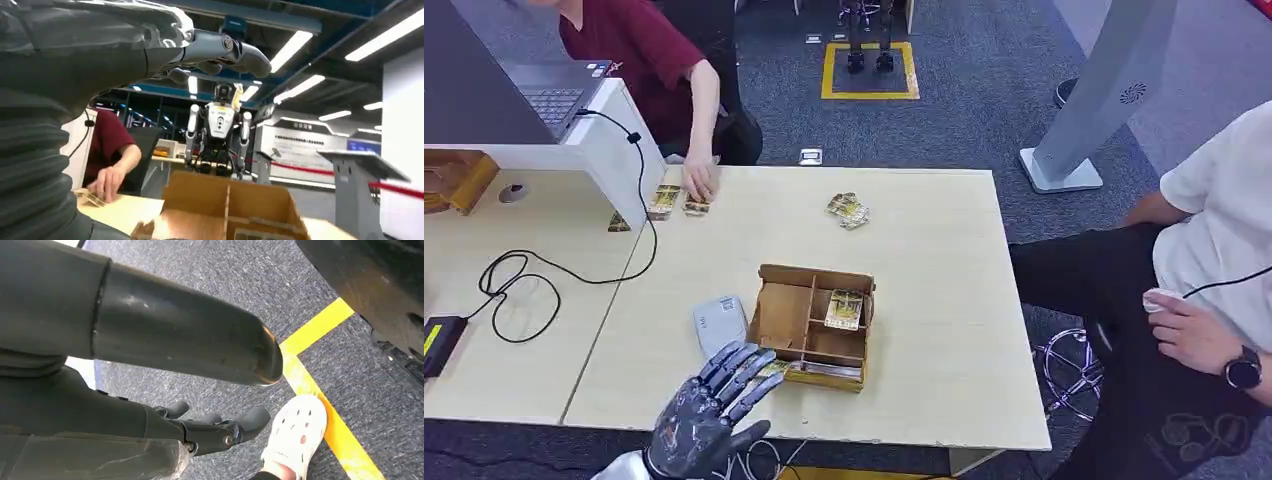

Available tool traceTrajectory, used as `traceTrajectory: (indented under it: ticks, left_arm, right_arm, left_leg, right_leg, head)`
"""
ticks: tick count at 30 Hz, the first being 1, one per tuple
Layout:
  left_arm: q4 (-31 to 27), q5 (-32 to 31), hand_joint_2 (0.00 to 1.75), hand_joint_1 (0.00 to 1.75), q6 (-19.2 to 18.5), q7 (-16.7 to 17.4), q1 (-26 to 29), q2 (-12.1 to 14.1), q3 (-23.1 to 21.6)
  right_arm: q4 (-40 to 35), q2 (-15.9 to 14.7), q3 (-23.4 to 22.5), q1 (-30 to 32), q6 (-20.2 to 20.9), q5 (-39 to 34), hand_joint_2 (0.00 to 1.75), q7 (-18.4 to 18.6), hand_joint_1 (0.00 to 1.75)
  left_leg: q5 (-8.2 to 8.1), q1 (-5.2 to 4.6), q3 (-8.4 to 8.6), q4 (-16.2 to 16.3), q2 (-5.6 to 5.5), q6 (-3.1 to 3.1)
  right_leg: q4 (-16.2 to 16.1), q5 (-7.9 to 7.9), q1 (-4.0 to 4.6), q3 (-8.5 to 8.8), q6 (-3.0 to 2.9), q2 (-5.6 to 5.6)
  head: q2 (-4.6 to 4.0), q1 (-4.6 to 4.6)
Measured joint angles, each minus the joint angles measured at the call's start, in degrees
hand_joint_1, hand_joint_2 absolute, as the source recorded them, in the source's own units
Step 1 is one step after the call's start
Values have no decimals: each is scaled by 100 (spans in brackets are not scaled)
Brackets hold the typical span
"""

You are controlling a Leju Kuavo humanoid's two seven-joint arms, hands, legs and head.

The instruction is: Pass the card to the sensor for recognition and then transmit it.

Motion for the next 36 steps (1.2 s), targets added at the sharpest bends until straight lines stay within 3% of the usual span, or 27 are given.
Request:
traceTrajectory:
  ticks: [9,19,25,36]
  left_arm:
    - [575,-299,175,0,0,236,-2,-72,-92]
    - [1320,-511,175,0,2,540,-124,-424,-89]
    - [1624,-678,175,0,2,898,-313,-669,-87]
    - [1895,-588,175,0,2,1102,-525,-868,-44]
  right_arm:
    - [-4,0,42,-31,0,39,0,9,0]
    - [-4,-2,85,-48,-17,87,0,59,0]
    - [-4,-2,127,-54,-24,92,0,68,0]
    - [-4,-2,157,-54,-24,92,0,114,0]
  left_leg:
    - [0,-1,0,0,0,0]
    - [0,0,1,0,-1,0]
    - [0,-1,1,1,-2,0]
    - [0,0,1,0,-1,0]
  right_leg:
    - [0,0,0,0,0,-1]
    - [0,0,0,0,0,-2]
    - [0,1,0,0,0,-2]
    - [0,1,0,-1,0,-1]
  head:
    - [0,2]
    - [0,2]
    - [0,2]
    - [0,0]
